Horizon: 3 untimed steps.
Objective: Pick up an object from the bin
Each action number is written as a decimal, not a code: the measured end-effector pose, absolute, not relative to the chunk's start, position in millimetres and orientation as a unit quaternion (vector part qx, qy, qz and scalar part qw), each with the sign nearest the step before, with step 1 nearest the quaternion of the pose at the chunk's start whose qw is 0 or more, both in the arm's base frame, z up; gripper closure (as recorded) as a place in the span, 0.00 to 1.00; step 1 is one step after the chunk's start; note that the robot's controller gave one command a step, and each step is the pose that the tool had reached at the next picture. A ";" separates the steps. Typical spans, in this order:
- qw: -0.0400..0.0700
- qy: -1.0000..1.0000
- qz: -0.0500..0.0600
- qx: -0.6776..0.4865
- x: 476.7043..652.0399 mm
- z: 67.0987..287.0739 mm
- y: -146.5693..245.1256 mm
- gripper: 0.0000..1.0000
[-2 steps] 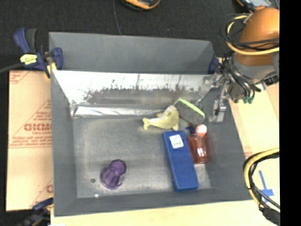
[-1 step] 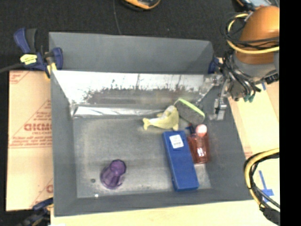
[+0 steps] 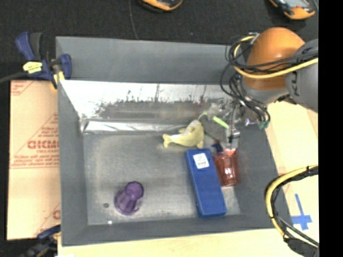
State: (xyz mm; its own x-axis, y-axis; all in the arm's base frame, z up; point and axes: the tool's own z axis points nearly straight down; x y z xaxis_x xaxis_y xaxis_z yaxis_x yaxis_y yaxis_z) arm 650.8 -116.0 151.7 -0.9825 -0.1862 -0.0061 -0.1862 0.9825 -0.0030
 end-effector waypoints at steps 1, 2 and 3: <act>0.006 0.999 -0.002 -0.052 646.5 145.0 -32.9 0.00; 0.004 0.974 -0.003 -0.228 653.7 124.3 -28.2 0.00; 0.007 0.997 -0.001 -0.079 652.0 84.8 -34.8 0.00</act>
Offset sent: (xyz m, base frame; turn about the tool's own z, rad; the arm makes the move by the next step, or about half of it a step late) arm 0.0033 0.0912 -0.0337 -0.2936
